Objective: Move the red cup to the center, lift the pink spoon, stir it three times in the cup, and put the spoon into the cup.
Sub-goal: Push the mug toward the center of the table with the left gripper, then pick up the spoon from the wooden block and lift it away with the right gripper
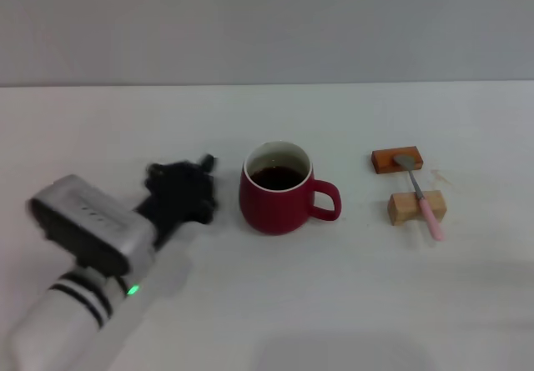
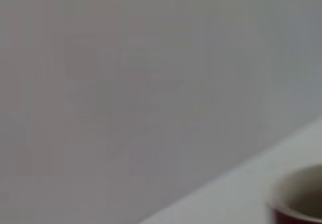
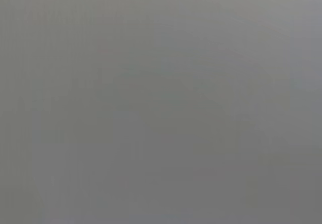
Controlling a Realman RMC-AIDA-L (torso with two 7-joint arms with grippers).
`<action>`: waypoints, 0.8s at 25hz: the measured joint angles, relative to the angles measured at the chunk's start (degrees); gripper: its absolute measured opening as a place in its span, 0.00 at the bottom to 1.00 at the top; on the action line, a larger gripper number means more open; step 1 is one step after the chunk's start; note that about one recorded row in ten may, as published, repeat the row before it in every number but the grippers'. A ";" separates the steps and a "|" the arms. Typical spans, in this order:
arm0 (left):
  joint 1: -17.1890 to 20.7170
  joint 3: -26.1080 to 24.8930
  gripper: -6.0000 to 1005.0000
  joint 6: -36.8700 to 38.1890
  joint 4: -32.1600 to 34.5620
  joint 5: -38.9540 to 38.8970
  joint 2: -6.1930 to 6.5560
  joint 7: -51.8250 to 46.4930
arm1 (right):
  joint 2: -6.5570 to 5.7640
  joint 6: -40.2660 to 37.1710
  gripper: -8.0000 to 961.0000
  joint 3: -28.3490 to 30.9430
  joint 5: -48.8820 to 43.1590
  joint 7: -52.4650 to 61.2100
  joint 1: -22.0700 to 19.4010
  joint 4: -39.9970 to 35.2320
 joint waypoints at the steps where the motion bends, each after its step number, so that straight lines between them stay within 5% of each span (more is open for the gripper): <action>1: 1.27 -1.86 0.09 1.32 -0.01 0.00 0.02 -0.06 | 0.01 0.14 0.83 -0.26 0.00 0.00 -0.01 -0.05; 11: 13.24 -18.63 0.10 12.25 -0.39 -0.20 0.33 -7.87 | 0.11 0.70 0.83 -7.70 0.00 0.00 0.25 0.13; 20: 13.94 -19.63 0.10 12.55 3.08 0.16 0.32 -11.94 | 0.23 5.21 0.83 -19.64 0.00 -0.29 1.58 0.80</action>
